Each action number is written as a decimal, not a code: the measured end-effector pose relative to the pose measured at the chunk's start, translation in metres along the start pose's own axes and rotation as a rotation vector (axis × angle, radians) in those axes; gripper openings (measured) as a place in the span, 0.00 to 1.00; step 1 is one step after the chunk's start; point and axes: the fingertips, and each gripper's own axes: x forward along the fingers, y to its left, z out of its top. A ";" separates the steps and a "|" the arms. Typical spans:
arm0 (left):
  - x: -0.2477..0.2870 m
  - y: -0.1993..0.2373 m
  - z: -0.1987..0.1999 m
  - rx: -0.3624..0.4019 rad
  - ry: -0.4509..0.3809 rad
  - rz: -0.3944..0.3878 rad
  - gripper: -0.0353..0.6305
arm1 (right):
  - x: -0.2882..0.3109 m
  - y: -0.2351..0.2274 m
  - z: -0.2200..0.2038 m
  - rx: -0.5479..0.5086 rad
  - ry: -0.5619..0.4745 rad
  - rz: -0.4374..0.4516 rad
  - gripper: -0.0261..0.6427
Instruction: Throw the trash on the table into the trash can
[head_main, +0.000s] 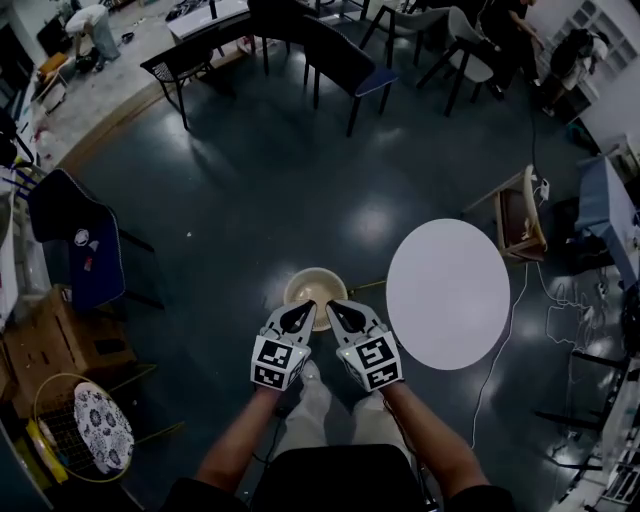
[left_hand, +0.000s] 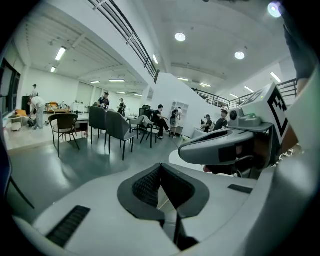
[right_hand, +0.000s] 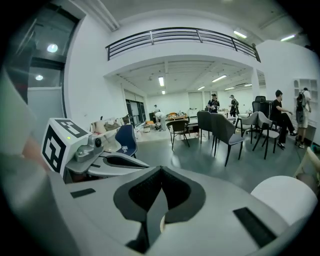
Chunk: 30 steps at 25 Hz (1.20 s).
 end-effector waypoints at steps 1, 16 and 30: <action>-0.003 -0.002 0.006 -0.004 -0.011 0.006 0.08 | -0.004 0.001 0.006 -0.006 -0.008 0.000 0.06; -0.047 -0.054 0.072 0.060 -0.140 0.067 0.08 | -0.077 0.021 0.056 -0.075 -0.144 0.004 0.06; -0.076 -0.196 0.116 0.174 -0.224 0.059 0.08 | -0.225 0.009 0.075 -0.067 -0.310 -0.039 0.06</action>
